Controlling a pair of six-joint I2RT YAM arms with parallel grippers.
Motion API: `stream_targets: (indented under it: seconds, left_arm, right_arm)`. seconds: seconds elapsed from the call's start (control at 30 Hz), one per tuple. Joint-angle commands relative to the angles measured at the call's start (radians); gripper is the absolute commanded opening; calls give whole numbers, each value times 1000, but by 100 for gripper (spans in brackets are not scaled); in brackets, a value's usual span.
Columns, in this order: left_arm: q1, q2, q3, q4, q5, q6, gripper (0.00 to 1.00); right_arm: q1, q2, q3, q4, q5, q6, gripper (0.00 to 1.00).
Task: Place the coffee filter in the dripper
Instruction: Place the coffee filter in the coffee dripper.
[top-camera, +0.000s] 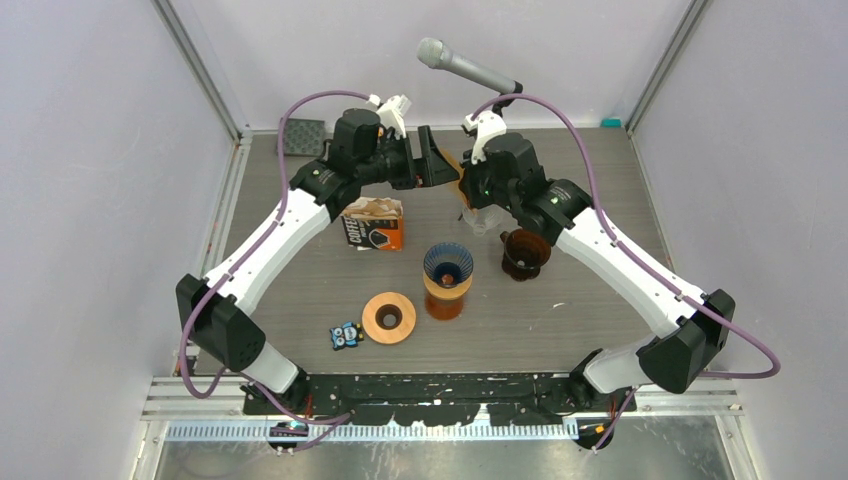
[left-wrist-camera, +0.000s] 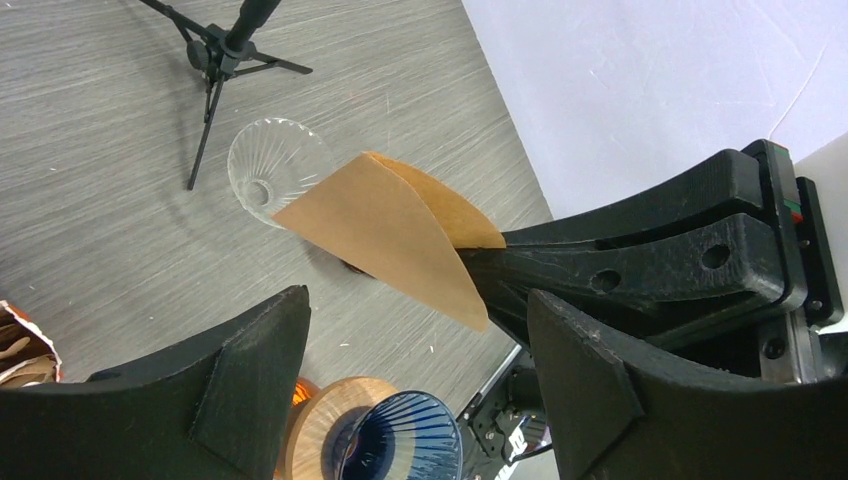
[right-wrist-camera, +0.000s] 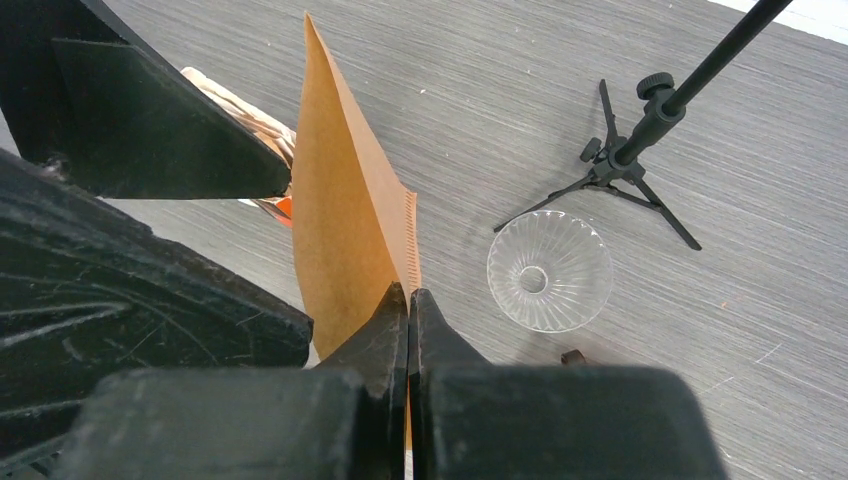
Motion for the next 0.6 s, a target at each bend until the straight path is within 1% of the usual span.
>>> stream_targets:
  seconds: [0.0,0.23,0.57]
  left_arm:
    - [-2,11,35,59,20,-27,80]
    - [-2,46,42,70,32,-27,73]
    - [-2,68,56,72,42,-2,68]
  right_arm:
    - [5,-6,29,51,14,11,0]
    - [7,-14,26,53,24,6,0]
    - [7,-22,4,68,52,-6,0]
